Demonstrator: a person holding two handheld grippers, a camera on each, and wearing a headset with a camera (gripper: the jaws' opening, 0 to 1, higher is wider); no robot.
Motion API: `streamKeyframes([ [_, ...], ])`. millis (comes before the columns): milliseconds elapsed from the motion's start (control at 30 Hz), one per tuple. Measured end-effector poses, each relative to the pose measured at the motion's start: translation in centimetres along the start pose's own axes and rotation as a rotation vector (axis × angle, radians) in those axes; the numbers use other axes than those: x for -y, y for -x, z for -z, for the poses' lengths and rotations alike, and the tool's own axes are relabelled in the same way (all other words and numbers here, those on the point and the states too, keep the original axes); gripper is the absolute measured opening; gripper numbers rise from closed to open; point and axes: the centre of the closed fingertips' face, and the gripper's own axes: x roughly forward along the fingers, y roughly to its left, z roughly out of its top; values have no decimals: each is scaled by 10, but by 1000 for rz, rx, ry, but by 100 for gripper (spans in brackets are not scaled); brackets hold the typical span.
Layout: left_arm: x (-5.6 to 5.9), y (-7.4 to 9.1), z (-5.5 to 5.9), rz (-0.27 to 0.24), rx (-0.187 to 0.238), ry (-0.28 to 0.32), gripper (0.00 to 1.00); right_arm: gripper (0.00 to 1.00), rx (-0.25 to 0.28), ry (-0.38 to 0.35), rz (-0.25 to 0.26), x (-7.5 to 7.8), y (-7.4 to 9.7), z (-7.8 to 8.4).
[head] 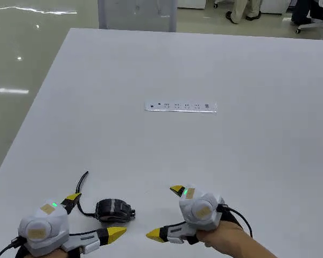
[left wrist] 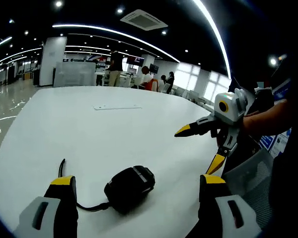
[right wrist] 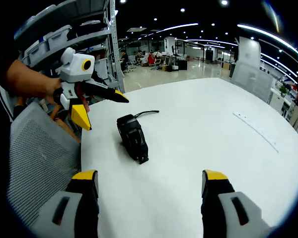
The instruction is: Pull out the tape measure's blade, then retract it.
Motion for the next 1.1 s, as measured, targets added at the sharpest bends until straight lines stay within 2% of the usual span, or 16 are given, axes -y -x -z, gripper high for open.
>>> streamKeyframes([
  [100,-1,4,-1,11,15,-18,100,91,16,-3,28,3,16,8],
  [200,-2,8,0,14,18,-52,100,94,56,-19,61,9,33,11],
  [233,-7,9,3,-5,0,-84,100,96,73,-22,78,12,40,13],
  [300,-12,12,13,-21,-60,-89,100,97,96,-37,94,17,53,16],
  [433,-14,19,11,-25,-30,-104,100,98,103,-65,121,24,73,29],
  [533,-18,24,13,-38,-28,-92,100,97,119,-75,145,27,90,39],
  [700,-13,32,18,-26,-31,-121,100,96,113,-109,175,29,110,64],
  [767,-16,35,25,-44,-68,-150,100,95,105,-108,189,29,117,75],
  [867,-11,38,26,-21,-66,-148,100,96,90,-116,193,28,123,90],
  [933,-11,42,29,-19,-69,-145,100,97,72,-108,207,29,128,98],
  [1100,-13,49,30,-19,-43,-148,100,100,76,-140,239,36,141,114],
])
